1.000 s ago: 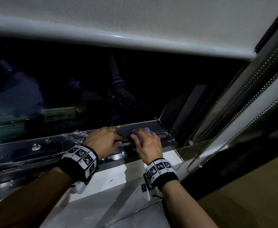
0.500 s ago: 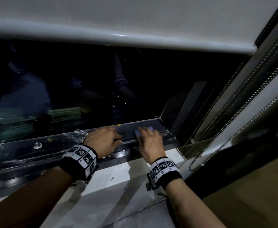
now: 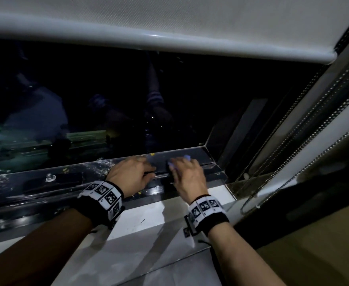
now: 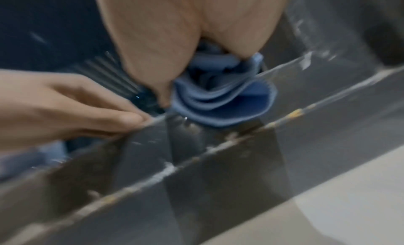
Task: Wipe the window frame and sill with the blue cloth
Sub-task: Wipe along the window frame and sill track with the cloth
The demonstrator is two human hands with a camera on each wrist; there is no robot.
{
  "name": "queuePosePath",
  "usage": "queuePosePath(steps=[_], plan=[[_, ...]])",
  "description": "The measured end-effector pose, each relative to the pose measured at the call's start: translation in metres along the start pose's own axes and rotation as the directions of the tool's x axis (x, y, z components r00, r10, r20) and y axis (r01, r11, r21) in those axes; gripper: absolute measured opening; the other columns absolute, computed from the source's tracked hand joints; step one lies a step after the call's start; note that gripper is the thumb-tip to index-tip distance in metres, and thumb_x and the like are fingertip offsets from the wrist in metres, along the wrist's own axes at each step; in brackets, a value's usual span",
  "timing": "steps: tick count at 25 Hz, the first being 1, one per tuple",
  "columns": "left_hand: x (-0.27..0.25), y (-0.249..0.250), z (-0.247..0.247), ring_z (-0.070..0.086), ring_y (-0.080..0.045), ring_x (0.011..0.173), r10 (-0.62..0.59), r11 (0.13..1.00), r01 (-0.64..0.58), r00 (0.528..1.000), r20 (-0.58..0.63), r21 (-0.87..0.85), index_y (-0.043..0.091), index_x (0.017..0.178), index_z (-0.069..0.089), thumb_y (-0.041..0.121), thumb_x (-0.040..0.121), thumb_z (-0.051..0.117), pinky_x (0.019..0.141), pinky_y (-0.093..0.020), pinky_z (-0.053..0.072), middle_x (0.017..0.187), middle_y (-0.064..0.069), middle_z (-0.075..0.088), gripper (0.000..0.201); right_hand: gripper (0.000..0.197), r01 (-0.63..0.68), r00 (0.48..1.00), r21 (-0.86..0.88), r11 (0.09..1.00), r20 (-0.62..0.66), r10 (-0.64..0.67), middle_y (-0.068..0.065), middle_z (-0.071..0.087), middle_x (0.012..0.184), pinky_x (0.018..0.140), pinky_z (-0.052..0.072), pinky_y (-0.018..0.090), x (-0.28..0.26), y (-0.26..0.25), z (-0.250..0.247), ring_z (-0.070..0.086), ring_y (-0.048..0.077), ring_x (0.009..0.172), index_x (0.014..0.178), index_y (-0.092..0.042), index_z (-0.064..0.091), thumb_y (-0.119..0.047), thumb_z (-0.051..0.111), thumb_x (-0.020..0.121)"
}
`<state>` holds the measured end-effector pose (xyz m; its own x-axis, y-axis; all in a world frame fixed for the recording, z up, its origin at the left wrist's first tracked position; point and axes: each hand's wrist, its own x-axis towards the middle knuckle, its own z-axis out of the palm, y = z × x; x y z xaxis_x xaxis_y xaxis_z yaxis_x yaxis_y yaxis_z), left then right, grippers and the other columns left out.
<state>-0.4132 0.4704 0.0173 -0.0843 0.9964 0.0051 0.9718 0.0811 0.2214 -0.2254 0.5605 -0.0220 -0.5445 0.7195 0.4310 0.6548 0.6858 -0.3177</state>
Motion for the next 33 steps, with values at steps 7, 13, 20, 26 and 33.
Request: queuePosePath(steps=[7, 13, 20, 26, 33], plan=[[-0.013, -0.014, -0.013, 0.060, -0.014, 0.112, -0.013, 0.994, 0.007, 0.999, -0.053, -0.109, 0.034, 0.119, 0.066, 0.047, 0.091, 0.059, 0.091, -0.034, 0.052, 0.120, 0.013, 0.064, 0.031, 0.026, -0.092, 0.993, 0.194, 0.977, -0.053, 0.104, 0.003, 0.070, 0.112, 0.093, 0.045, 0.029, 0.032, 0.053, -0.035, 0.063, 0.024, 0.104, 0.111, -0.017, 0.072, -0.032, 0.056, 0.097], [-0.046, -0.042, -0.022, 0.060, -0.014, 0.110, -0.120, 0.993, 0.119, 0.993, -0.023, -0.023, 0.035, 0.116, 0.068, 0.058, 0.090, 0.057, 0.088, -0.030, 0.050, 0.118, 0.014, 0.064, 0.036, 0.035, 0.021, 1.000, -0.006, 1.000, -0.002, -0.021, 0.000, 0.067, 0.112, 0.081, 0.046, 0.036, 0.013, -0.009, 0.010, 0.054, 0.028, 0.092, 0.113, -0.020, 0.069, -0.034, 0.040, 0.099], [-0.048, -0.045, -0.020, 0.060, -0.012, 0.112, -0.139, 0.990, 0.138, 0.990, -0.025, -0.037, 0.037, 0.118, 0.067, 0.061, 0.089, 0.055, 0.091, -0.032, 0.050, 0.121, 0.018, 0.063, 0.039, 0.028, -0.061, 0.998, 0.379, 0.923, 0.025, 0.056, -0.004, 0.071, 0.107, 0.091, 0.049, 0.029, 0.023, 0.013, -0.021, 0.065, 0.015, 0.101, 0.106, -0.023, 0.073, -0.042, 0.056, 0.096], [-0.048, -0.046, -0.019, 0.059, -0.012, 0.112, -0.157, 0.987, 0.157, 0.988, -0.007, -0.038, 0.036, 0.116, 0.068, 0.061, 0.088, 0.056, 0.090, -0.032, 0.050, 0.120, 0.017, 0.063, 0.039, 0.029, -0.103, 0.994, -0.065, 0.993, 0.039, 0.106, 0.008, 0.067, 0.111, 0.083, 0.048, 0.038, 0.025, 0.009, 0.004, 0.056, 0.034, 0.093, 0.111, -0.019, 0.070, -0.033, 0.047, 0.098], [-0.047, -0.046, -0.022, 0.060, -0.012, 0.109, -0.148, 0.988, 0.149, 0.989, 0.008, -0.038, 0.037, 0.115, 0.069, 0.063, 0.088, 0.055, 0.088, -0.032, 0.051, 0.119, 0.018, 0.063, 0.040, 0.030, 0.002, 0.989, 0.389, 0.921, 0.134, -0.059, -0.010, 0.071, 0.107, 0.094, 0.045, 0.019, 0.019, 0.005, -0.025, 0.063, 0.003, 0.101, 0.107, -0.026, 0.074, -0.046, 0.057, 0.092]])
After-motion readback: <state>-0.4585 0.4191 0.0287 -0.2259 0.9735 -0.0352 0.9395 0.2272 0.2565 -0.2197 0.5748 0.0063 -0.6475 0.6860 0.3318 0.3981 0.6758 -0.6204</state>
